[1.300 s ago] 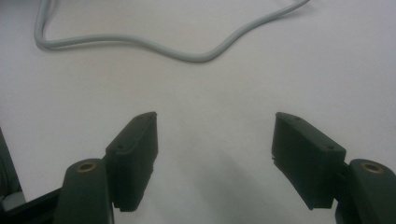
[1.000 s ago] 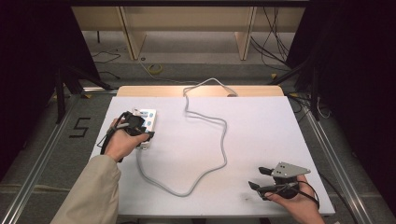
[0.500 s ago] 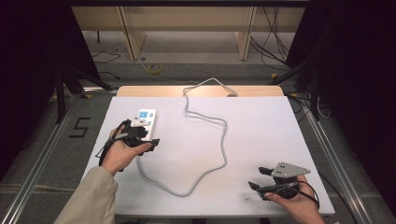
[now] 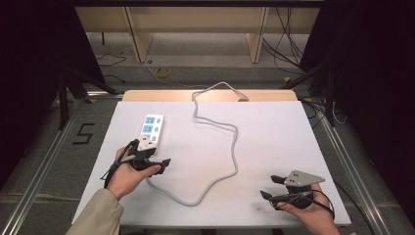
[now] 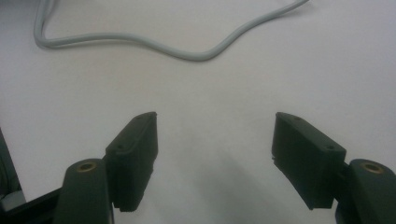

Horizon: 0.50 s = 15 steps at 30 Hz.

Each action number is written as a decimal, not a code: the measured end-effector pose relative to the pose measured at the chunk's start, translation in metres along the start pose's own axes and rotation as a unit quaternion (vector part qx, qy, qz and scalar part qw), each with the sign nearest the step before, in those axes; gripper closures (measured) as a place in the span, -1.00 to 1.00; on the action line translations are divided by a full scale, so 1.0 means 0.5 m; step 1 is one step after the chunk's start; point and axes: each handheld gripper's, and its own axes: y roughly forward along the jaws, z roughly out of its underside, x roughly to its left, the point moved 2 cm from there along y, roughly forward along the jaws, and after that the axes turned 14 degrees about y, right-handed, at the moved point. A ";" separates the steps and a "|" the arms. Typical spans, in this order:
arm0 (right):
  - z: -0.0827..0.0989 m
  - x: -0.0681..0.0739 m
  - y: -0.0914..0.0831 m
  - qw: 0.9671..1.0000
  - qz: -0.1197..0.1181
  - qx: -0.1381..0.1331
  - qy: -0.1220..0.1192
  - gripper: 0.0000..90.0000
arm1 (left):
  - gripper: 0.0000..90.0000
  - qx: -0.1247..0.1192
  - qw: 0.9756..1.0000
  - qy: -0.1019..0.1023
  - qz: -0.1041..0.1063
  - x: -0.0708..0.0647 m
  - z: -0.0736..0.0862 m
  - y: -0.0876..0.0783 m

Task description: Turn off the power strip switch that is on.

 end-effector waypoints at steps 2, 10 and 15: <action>0.000 0.000 0.000 1.000 0.000 0.000 0.000 -0.28 | -0.31 -0.003 1.000 0.005 0.001 -0.005 0.008 -0.004; 0.000 0.001 0.000 1.000 -0.001 0.000 0.000 -0.28 | -0.34 -0.019 1.000 0.020 0.000 -0.028 0.047 -0.013; 0.000 0.000 0.001 1.000 -0.001 0.001 -0.001 -0.28 | -0.37 -0.033 0.999 0.023 0.006 -0.046 0.070 -0.017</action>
